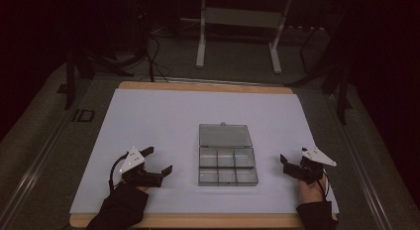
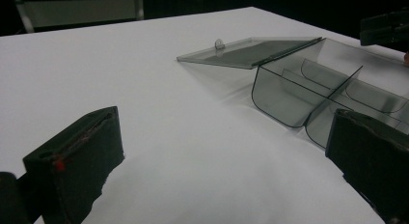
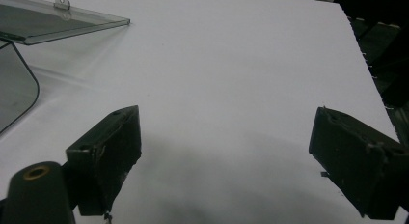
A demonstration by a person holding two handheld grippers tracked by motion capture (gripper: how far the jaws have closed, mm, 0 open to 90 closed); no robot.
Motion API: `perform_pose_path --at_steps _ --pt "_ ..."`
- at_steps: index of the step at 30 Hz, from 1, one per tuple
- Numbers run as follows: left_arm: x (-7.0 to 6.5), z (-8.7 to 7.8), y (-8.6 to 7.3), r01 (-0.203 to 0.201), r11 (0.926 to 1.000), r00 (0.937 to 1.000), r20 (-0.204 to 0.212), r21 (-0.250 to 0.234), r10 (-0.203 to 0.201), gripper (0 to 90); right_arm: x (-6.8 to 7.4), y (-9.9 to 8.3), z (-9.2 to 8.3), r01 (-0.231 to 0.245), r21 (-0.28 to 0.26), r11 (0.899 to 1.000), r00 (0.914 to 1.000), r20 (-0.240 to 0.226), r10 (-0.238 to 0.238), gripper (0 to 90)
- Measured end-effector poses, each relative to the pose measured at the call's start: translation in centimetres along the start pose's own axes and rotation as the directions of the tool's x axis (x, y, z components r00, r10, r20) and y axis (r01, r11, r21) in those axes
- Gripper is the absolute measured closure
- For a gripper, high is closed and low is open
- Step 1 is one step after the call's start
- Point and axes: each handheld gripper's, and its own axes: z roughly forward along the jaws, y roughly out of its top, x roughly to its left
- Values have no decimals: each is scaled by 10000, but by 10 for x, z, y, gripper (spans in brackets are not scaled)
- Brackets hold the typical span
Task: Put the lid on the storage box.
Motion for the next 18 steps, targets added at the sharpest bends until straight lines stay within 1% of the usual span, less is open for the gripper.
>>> perform_pose_path --at_steps 3,8,9,11,12,13,14,15,16,17,18 --pt "0 1 0 16 10000 10000 57 90 -17 21 0 0 0 3 2 10000 10000 -16 -3 111" --pt "-1 3 1 -148 9995 9998 113 289 145 39 0 0 0 6 -4 10000 10000 4 -6 111" --pt "0 3 1 -139 9993 9998 159 352 133 38 0 0 0 5 -13 10000 10000 4 -5 111" --pt "1 5 2 75 9984 9998 160 562 -84 38 0 0 0 2 -14 10000 10000 15 -2 111" --pt "1 5 2 75 9984 9998 160 562 -84 35 0 0 0 2 -14 10000 10000 15 -2 111" --pt "3 7 3 307 9964 9994 102 789 -316 35 0 0 0 4 -13 10000 10000 11 -4 111" --pt "4 9 5 423 9928 9988 208 1125 -450 32 0 0 0 8 2 10000 10000 20 -8 111" --pt "4 11 6 443 9876 9985 245 1506 -486 30 1 0 0 9 16 10000 10000 23 -9 111" --pt "3 13 6 340 9832 9988 298 1794 -399 27 1 0 0 40 24 10000 10000 11 -41 111" --pt "1 16 7 189 9757 9988 394 2185 -282 27 1 0 0 51 34 10000 10000 9 -51 111" --pt "0 18 7 156 9714 9986 456 2371 -272 27 1 0 0 68 38 10000 10000 21 -68 111"
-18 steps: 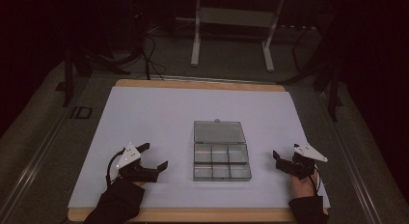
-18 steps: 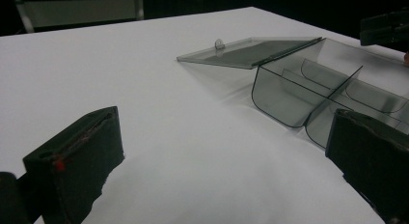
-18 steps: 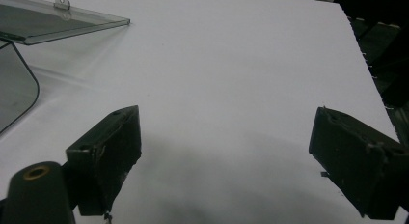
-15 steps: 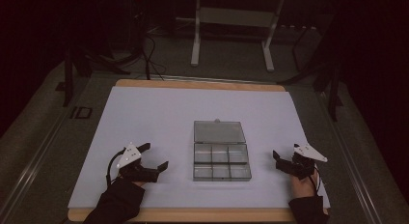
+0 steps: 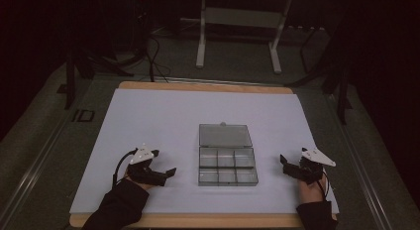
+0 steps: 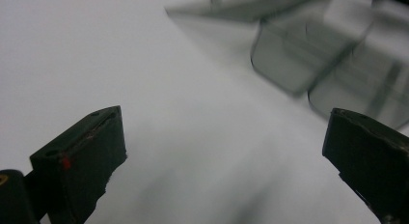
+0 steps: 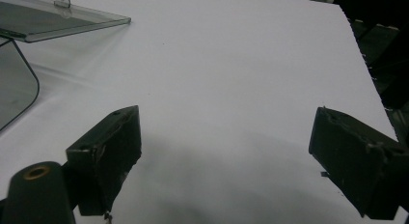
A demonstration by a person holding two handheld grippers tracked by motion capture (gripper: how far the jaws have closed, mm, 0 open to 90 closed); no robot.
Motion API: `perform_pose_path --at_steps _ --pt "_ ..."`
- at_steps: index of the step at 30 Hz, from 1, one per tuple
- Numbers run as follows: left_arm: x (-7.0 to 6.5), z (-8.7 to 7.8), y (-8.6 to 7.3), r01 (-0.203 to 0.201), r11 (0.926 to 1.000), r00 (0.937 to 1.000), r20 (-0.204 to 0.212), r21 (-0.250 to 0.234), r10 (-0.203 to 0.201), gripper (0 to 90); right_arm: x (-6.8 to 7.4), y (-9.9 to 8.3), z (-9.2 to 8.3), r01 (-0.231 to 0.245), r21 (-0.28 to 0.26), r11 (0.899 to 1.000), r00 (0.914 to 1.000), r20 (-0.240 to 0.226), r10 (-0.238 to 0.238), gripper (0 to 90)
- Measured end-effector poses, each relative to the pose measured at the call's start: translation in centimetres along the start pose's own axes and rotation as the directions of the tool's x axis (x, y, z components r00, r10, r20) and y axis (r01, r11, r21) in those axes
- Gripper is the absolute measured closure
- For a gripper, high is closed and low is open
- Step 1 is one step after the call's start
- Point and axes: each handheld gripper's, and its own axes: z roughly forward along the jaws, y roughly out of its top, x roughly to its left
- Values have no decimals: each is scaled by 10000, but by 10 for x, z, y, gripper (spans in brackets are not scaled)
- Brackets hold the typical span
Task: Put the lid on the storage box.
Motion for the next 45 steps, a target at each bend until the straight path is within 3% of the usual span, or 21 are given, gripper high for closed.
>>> perform_pose_path --at_steps 1,4,7,10,15,24,30,40,45 --pt "-2 3 2 83 9993 10000 -10 377 -83 26 0 0 0 4 3 10000 10000 -1 -4 111" --pt "-3 7 5 121 9965 9999 92 829 -130 27 0 0 0 -14 2 10000 10000 5 14 111" --pt "-4 10 11 376 9938 9985 349 1049 -415 27 0 0 0 -29 -8 10000 10000 1 29 111" --pt "-5 10 20 622 9922 9953 666 1081 -696 28 -1 0 0 -60 0 10000 10000 -9 60 112" --pt "-11 15 39 654 9920 9929 920 1081 -755 28 0 0 0 -44 35 10000 10000 -1 44 112" --pt "-16 33 69 415 9918 9929 1054 1206 -543 39 0 0 0 -62 10 10000 10000 -20 62 112" --pt "-15 46 85 490 9915 9907 1201 1205 -636 39 -1 0 0 -74 18 10000 10000 -38 74 112" --pt "-6 65 108 901 9878 9869 1216 1267 -1056 39 0 0 1 61 90 9999 10000 -36 -61 113" --pt "-1 79 118 1406 9820 9818 1100 1259 -1547 41 0 0 1 27 64 10000 10000 -51 -26 113"
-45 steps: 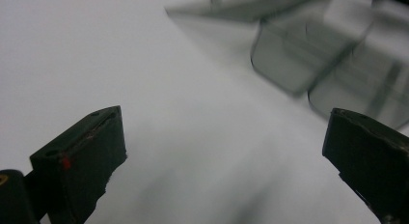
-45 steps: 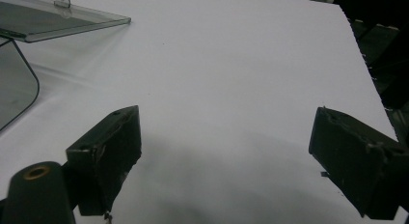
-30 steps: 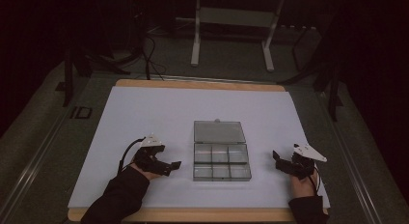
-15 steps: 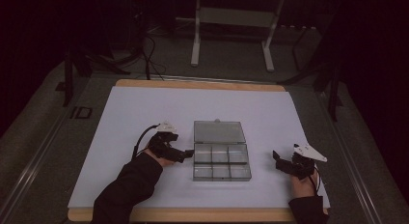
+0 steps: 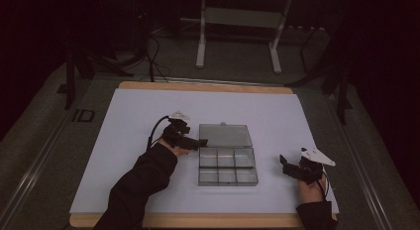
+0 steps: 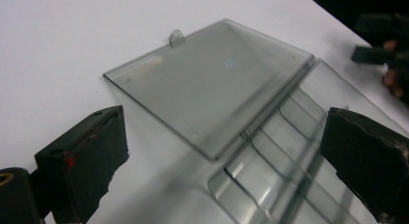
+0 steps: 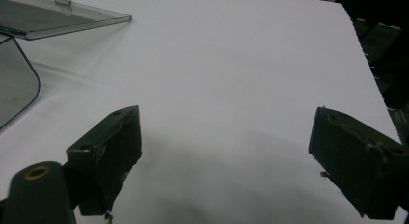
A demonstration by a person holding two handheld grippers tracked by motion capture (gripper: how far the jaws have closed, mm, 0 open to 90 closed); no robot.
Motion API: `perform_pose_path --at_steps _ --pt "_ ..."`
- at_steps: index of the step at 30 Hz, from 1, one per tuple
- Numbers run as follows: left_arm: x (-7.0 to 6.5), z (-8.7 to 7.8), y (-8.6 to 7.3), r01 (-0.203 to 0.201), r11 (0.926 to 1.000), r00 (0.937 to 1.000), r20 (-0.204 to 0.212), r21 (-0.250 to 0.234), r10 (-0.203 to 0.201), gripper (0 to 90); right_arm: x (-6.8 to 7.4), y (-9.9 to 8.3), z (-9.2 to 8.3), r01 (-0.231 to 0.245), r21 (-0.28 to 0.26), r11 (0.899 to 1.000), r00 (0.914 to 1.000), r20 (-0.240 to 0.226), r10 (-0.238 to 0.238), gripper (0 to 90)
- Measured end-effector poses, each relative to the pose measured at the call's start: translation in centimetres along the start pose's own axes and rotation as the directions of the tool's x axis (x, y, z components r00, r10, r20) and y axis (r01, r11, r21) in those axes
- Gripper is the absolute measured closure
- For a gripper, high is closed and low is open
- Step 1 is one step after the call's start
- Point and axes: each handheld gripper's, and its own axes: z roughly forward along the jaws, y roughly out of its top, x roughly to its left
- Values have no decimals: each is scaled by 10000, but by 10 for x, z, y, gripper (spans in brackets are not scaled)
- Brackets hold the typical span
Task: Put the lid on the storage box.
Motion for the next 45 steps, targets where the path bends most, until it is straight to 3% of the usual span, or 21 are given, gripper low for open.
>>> perform_pose_path --at_steps 6,15,19,26,33,40,41,43,45 --pt "7 13 11 501 9987 9986 -152 -109 -502 41 0 0 0 -40 -49 10000 10000 -25 40 113" --pt "13 31 14 1433 9897 9887 -447 3 -1431 53 0 0 -1 18 -69 10000 10000 -25 -18 113" --pt "13 37 12 1462 9891 9866 -761 173 -1445 79 0 0 -1 30 -65 10000 10000 -36 -30 113" --pt "18 47 6 1843 9819 9798 -876 439 -1800 157 0 0 -1 50 -62 10000 10000 -43 -50 114" --pt "23 54 0 2382 9702 9707 -445 449 -2363 225 1 0 0 83 -34 10000 10000 -38 -83 115" --pt "26 59 -7 2546 9651 9670 -201 613 -2538 233 2 0 0 132 6 9999 9999 -5 -132 115" --pt "27 59 -8 2615 9632 9651 -41 615 -2617 250 2 0 0 131 16 9999 9999 -8 -131 115" --pt "27 58 -8 2531 9652 9674 -71 656 -2532 280 2 0 0 139 27 9999 9999 6 -139 115" --pt "29 57 -9 2640 9619 9638 192 709 -2659 313 2 0 1 171 43 9998 9999 11 -172 115"
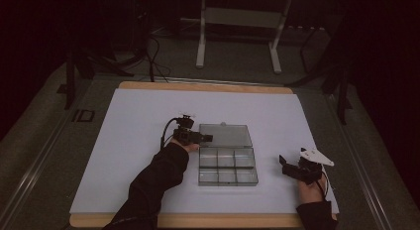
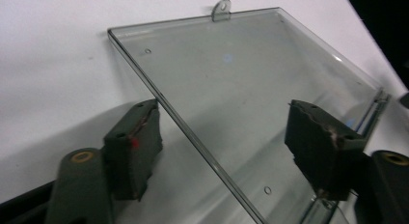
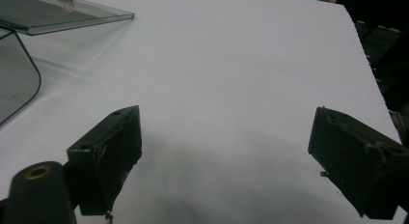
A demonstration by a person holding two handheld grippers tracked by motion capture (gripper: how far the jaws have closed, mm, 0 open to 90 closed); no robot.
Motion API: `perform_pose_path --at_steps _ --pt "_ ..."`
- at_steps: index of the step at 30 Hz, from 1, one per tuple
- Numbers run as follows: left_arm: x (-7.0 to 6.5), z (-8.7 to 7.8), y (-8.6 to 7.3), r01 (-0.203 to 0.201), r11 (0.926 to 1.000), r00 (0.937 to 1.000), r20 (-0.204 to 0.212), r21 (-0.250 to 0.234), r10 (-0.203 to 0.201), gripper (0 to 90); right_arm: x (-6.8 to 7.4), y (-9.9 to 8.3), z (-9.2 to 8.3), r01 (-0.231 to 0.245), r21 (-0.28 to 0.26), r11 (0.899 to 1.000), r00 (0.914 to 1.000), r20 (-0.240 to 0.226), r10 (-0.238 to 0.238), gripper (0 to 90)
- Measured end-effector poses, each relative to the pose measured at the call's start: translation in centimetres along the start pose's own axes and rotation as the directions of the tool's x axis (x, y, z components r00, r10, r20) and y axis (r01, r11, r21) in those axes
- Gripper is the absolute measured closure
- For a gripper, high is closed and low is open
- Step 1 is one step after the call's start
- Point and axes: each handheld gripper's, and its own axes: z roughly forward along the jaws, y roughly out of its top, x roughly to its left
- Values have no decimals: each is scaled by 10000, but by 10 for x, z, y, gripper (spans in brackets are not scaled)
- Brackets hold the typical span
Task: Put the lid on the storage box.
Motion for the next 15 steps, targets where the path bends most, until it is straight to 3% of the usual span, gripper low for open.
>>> perform_pose_path --at_steps 6,8,15 --pt "5 -1 -1 315 9995 9972 684 -61 -310 396 0 0 0 -4 36 10000 10000 19 4 115" --pt "5 -3 -2 216 9995 9958 900 -249 -193 447 0 0 0 1 36 10000 10000 30 -1 115" --pt "1 -16 -1 -405 9947 9943 945 -949 495 588 1 2 2 156 290 9995 9998 71 -158 115"
